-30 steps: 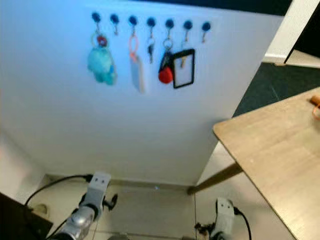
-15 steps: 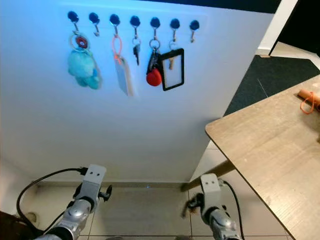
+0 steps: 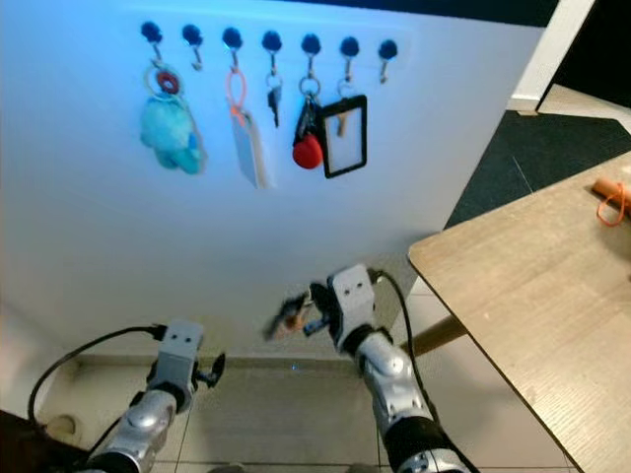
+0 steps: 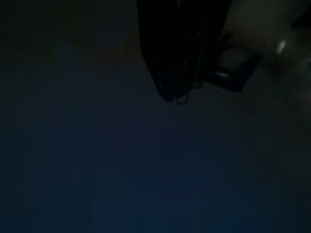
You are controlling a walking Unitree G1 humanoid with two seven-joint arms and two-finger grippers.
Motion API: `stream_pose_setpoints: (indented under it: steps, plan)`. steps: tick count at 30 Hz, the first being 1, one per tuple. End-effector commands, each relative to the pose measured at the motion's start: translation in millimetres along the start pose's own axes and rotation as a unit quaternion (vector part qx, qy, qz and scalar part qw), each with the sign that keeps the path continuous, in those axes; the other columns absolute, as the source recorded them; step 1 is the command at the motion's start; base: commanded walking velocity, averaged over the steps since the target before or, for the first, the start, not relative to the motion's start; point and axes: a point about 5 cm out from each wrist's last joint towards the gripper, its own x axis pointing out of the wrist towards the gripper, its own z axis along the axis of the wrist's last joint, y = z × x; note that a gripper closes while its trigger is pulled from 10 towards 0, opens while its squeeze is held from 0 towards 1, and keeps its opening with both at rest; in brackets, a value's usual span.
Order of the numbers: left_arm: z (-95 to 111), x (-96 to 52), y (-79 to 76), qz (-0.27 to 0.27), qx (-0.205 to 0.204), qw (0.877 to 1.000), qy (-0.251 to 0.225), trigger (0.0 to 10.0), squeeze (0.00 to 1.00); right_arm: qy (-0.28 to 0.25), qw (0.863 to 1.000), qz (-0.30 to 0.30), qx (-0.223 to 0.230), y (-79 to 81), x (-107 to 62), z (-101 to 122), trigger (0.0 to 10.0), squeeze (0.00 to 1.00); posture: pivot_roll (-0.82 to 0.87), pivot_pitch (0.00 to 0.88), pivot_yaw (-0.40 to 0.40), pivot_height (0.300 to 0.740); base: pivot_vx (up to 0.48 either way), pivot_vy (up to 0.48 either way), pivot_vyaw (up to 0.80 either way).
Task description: Hang keys on a hook
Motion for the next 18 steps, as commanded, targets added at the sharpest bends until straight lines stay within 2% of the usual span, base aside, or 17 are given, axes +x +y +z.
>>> stream_pose_setpoints:
  steps: [1, 2, 3, 4, 6, 7, 10, 11, 13, 14, 16, 17, 18]
  plan:
    - [5, -2.6, 4.5, -0.012, 0.010, 1.000, -0.024, 10.0, 0.00, -0.010, 1.000, -0.010, 0.004, -2.9, -2.4, 5, 10.0, 0.00, 0.05, 0.069, -0.068, 0.740, 0.000, 0.000, 0.00]
    - [10, -3.5, 5.7, -0.018, 0.021, 0.999, -0.043, 10.0, 0.00, -0.022, 1.000, -0.009, -0.002, -3.3, -2.1, 12, 10.0, 0.00, 0.05, 0.073, -0.068, 0.740, 0.000, 0.000, 0.00]
    - [10, -3.5, 5.7, -0.018, 0.021, 0.999, -0.043, 10.0, 0.00, -0.022, 1.000, -0.009, -0.002, -3.3, -2.1, 12, 10.0, 0.00, 0.05, 0.073, -0.068, 0.740, 0.000, 0.000, 0.00]
    - [28, -4.5, 11.9, -0.016, 0.036, 0.995, -0.097, 10.0, 0.00, -0.049, 0.999, -0.001, -0.009, -3.1, -3.4, 29, 10.0, 0.00, 0.05, 0.079, -0.069, 0.740, 0.000, 0.000, 0.00]
    - [34, -4.9, 13.7, -0.015, 0.039, 0.993, -0.113, 10.0, 0.00, -0.057, 0.998, 0.002, -0.010, -2.9, -4.3, 35, 10.0, 0.00, 0.05, 0.079, -0.069, 0.740, 0.000, 0.000, 0.00]
    - [50, -5.4, 14.8, -0.027, 0.043, 0.988, -0.148, 10.0, 0.00, -0.074, 0.997, 0.020, -0.023, 0.7, -5.0, 49, 10.0, 0.00, 0.04, 0.081, -0.069, 0.740, 0.000, 0.000, 0.00]
    - [69, -5.7, 15.8, -0.039, 0.042, 0.981, -0.186, 10.0, 0.00, -0.090, 0.994, 0.053, -0.039, 8.4, -3.2, 66, 10.0, 0.00, 0.04, 0.083, -0.068, 0.740, 0.000, 0.000, 0.00]
    - [69, -5.7, 15.8, -0.039, 0.042, 0.981, -0.186, 10.0, 0.00, -0.090, 0.994, 0.053, -0.039, 8.4, -3.2, 66, 10.0, 0.00, 0.04, 0.083, -0.068, 0.740, 0.000, 0.000, 0.00]
    - [85, -5.1, 17.7, -0.042, 0.039, 0.975, -0.216, 10.0, 0.00, -0.104, 0.991, 0.071, -0.042, 14.9, 0.6, 82, 10.0, 0.00, 0.04, 0.083, -0.068, 0.740, 0.000, 0.000, 0.00]
    - [85, -5.1, 17.7, -0.042, 0.039, 0.975, -0.216, 10.0, 0.00, -0.104, 0.991, 0.071, -0.042, 14.9, 0.6, 82, 10.0, 0.00, 0.04, 0.083, -0.068, 0.740, 0.000, 0.000, 0.00]
    - [107, -3.7, 18.6, -0.047, 0.033, 0.967, -0.250, 10.0, 0.00, -0.125, 0.987, 0.087, -0.039, 21.0, 8.3, 102, 10.0, 0.00, 0.04, 0.083, -0.071, 0.740, 0.000, 0.000, 0.00]
    - [107, -3.7, 18.6, -0.047, 0.033, 0.967, -0.250, 10.0, 0.00, -0.125, 0.987, 0.087, -0.039, 21.0, 8.3, 102, 10.0, 0.00, 0.04, 0.083, -0.071, 0.740, 0.000, 0.000, 0.00]
    - [119, -3.6, 18.3, -0.053, 0.031, 0.962, -0.268, 10.0, 0.00, -0.138, 0.985, 0.095, -0.035, 23.6, 12.6, 113, 10.0, 0.00, 0.04, 0.084, -0.073, 0.740, 0.000, 0.000, 0.00]
